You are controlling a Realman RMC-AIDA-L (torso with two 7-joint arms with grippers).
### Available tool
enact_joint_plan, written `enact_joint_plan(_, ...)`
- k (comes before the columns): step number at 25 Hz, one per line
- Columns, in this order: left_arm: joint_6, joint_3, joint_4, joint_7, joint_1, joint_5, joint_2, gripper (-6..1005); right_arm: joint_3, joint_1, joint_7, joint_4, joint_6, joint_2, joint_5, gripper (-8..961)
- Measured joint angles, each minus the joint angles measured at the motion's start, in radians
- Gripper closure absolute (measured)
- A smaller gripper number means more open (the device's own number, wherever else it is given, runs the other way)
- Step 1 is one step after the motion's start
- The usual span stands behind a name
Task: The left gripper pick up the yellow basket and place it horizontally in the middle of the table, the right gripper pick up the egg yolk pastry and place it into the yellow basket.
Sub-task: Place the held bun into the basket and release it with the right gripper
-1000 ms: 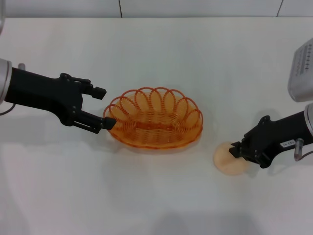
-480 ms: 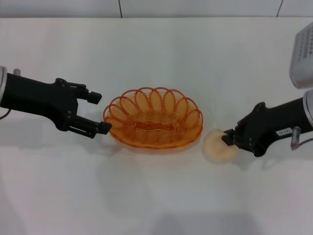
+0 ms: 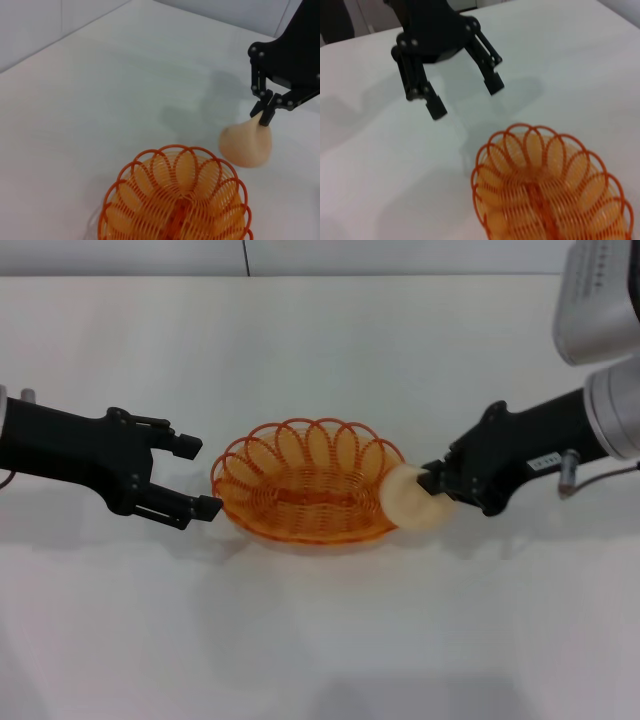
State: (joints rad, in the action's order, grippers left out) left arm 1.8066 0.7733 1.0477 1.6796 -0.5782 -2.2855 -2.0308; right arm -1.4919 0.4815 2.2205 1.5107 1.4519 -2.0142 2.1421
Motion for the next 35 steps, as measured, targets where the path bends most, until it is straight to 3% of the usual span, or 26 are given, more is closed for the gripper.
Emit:
enact_joint_plan(15, 0.0, 0.0, 0.002, -0.009, -0.005, 0.006, -0.005, 111, -0.09, 0.157, 0.011, -0.15, -0.12, -0.008, -0.001, 929)
enact_joint_plan(27, 0.0, 0.0, 0.002, -0.009, -0.011, 0.006, -0.008, 111, -0.133, 0.171, 0.012, -0.181, -0.18, -0.011, -0.005, 930)
enact_joint_plan(35, 0.0, 0.0, 0.002, -0.009, -0.006, 0.006, -0.008, 111, -0.145, 0.172, 0.002, -0.181, -0.188, -0.01, -0.026, 824)
